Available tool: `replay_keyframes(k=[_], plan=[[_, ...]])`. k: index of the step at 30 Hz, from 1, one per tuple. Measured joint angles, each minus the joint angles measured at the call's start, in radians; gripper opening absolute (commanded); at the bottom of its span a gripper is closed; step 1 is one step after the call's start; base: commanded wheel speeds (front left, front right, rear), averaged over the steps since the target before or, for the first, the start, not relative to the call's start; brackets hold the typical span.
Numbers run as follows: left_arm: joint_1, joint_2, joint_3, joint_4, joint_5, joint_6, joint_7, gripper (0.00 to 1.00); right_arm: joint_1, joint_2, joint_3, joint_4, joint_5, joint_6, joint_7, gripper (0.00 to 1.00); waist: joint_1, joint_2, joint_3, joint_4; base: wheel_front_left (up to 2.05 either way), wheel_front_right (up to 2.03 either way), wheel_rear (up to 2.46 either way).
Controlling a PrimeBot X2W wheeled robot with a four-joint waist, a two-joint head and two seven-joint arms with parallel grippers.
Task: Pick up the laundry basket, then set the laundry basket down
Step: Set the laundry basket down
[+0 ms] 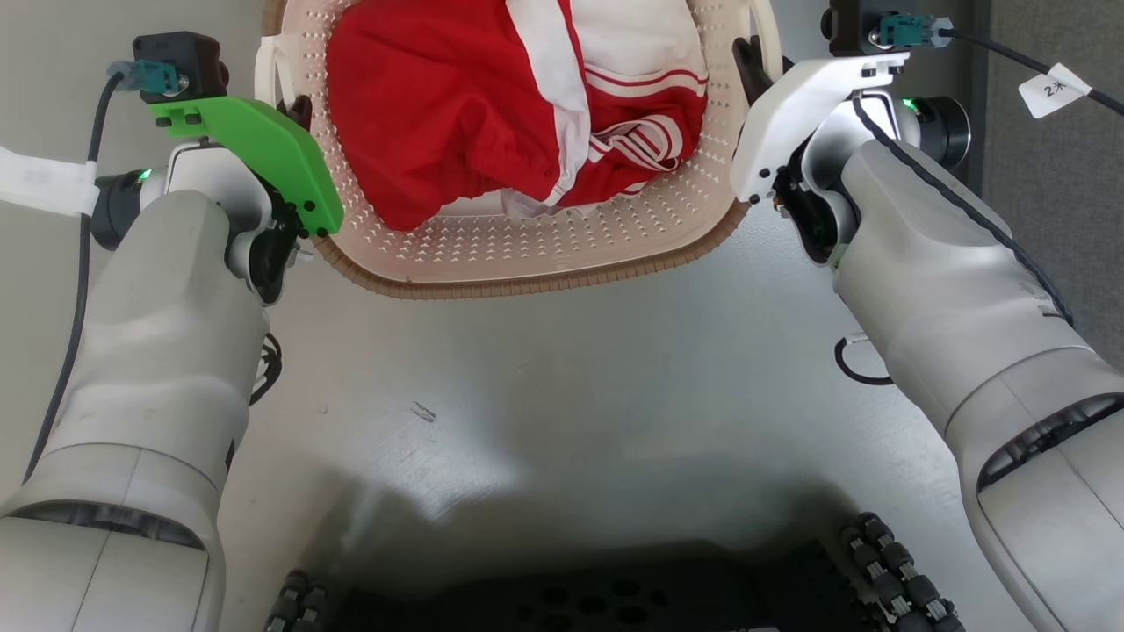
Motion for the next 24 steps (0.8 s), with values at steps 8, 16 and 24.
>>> replay_keyframes(k=[8, 16, 24], plan=[[-0.010, -0.001, -0.002, 0.016, 0.000, -0.009, 0.000, 0.00, -0.006, 0.003, 0.002, 0.014, 0.000, 0.007, 0.000, 0.00, 0.0000, 0.0000, 0.011, 0.000, 0.00, 0.00, 0.00], [-0.021, -0.003, -0.003, 0.029, 0.000, -0.012, 0.006, 0.00, -0.015, 0.003, 0.005, 0.023, 0.000, 0.015, 0.000, 0.00, -0.0001, 0.0000, 0.020, -0.001, 0.00, 0.00, 0.00], [-0.022, -0.006, -0.005, 0.036, 0.000, -0.015, 0.003, 0.00, -0.015, 0.005, 0.005, 0.030, 0.005, 0.016, -0.004, 0.00, -0.0001, 0.0000, 0.029, 0.000, 0.00, 0.00, 0.00]])
